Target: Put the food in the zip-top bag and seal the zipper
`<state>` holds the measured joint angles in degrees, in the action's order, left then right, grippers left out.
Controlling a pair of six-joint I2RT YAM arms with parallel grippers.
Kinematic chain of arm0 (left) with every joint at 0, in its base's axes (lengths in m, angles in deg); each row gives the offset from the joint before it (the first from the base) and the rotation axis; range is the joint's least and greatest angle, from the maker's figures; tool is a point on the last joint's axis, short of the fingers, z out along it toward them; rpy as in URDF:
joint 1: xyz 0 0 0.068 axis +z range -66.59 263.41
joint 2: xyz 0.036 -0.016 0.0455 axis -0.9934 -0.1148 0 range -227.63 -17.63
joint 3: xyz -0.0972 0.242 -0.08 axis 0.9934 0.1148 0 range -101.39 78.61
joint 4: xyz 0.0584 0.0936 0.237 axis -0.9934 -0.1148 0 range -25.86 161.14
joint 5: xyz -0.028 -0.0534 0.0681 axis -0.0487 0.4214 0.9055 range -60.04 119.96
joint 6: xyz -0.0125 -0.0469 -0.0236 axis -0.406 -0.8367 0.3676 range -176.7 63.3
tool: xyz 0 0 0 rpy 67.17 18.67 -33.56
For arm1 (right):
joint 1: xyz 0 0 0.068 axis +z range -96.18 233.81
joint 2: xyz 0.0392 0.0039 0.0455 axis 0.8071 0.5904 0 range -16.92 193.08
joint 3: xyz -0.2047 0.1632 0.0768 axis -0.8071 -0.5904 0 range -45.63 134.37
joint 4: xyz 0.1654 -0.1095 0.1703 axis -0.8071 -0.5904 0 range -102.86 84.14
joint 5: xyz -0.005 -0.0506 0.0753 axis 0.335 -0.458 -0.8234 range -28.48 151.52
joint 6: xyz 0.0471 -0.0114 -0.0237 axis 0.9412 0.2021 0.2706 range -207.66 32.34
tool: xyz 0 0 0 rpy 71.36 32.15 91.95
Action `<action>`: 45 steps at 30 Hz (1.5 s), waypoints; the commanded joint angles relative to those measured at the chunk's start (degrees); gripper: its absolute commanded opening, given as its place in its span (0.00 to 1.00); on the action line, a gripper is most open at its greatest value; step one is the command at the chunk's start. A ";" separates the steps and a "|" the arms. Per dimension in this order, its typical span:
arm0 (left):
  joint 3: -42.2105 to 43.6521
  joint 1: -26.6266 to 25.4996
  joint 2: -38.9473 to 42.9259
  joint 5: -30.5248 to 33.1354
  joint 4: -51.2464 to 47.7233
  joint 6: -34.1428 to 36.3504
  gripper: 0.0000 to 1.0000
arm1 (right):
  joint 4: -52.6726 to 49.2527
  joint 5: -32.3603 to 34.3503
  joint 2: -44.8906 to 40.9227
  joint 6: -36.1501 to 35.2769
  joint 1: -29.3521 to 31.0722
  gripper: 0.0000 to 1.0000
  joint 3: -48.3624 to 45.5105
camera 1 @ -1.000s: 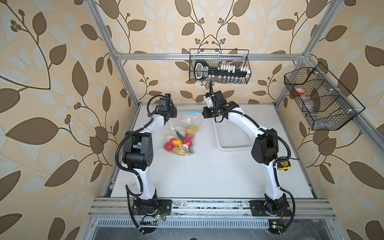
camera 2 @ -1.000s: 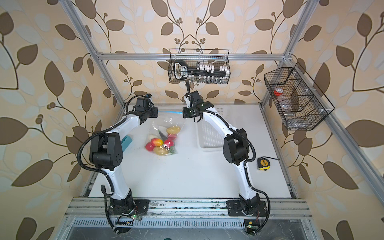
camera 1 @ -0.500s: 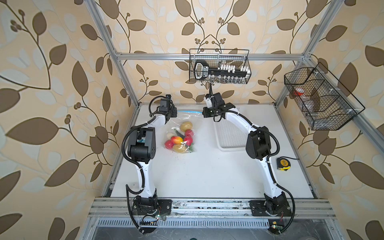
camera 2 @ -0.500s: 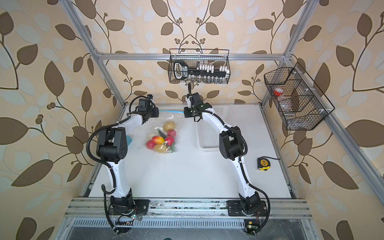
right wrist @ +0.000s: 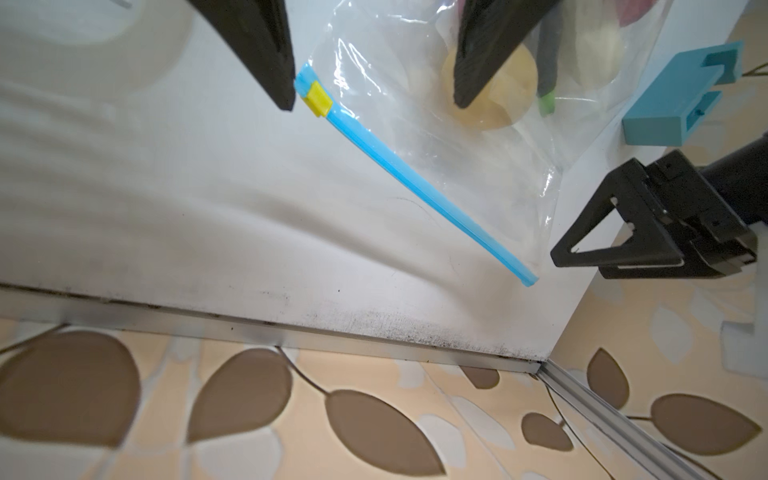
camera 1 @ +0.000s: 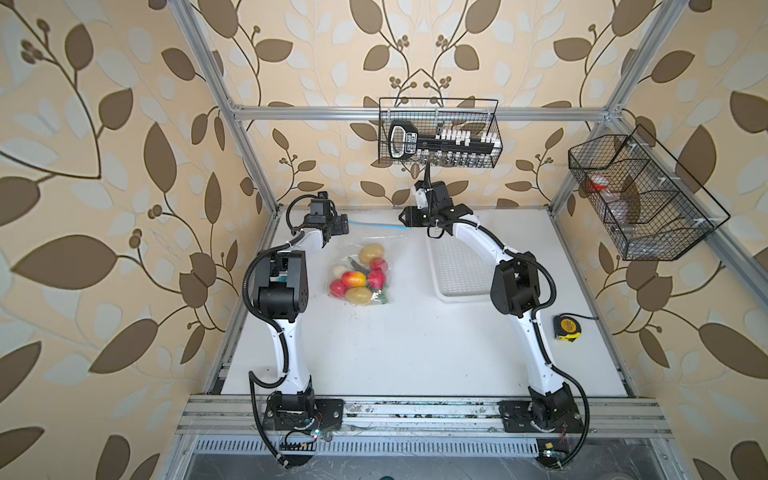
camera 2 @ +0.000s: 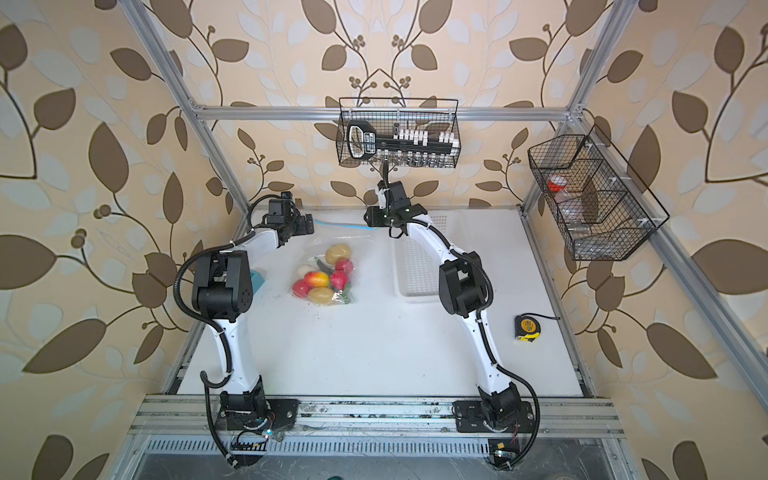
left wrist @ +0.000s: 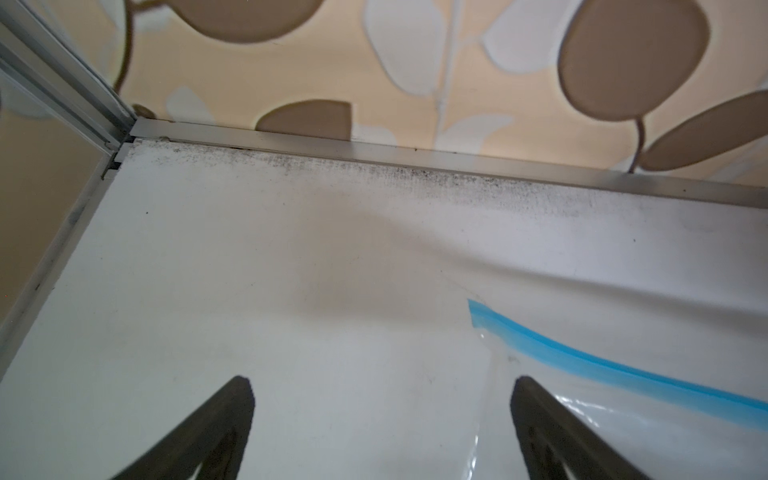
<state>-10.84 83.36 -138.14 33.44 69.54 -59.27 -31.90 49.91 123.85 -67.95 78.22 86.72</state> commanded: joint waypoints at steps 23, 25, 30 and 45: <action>17.09 0.14 19.69 -0.95 11.03 -1.19 0.99 | 7.67 17.20 -24.78 -4.67 0.81 1.00 -23.08; 19.95 0.12 21.51 -1.26 12.66 -0.34 0.99 | 7.67 18.52 -26.86 -4.84 0.66 1.00 -25.94; 23.15 0.14 23.70 0.68 12.72 1.29 0.99 | 13.09 23.23 -35.02 -5.23 0.30 1.00 -37.69; 41.19 0.84 35.20 2.84 22.63 0.02 0.99 | 24.56 32.77 -55.79 -8.37 -0.41 1.00 -64.61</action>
<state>27.17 83.53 -107.19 34.67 86.37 -59.81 -11.16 80.88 71.59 -76.13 78.02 26.75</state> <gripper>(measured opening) 0.988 0.998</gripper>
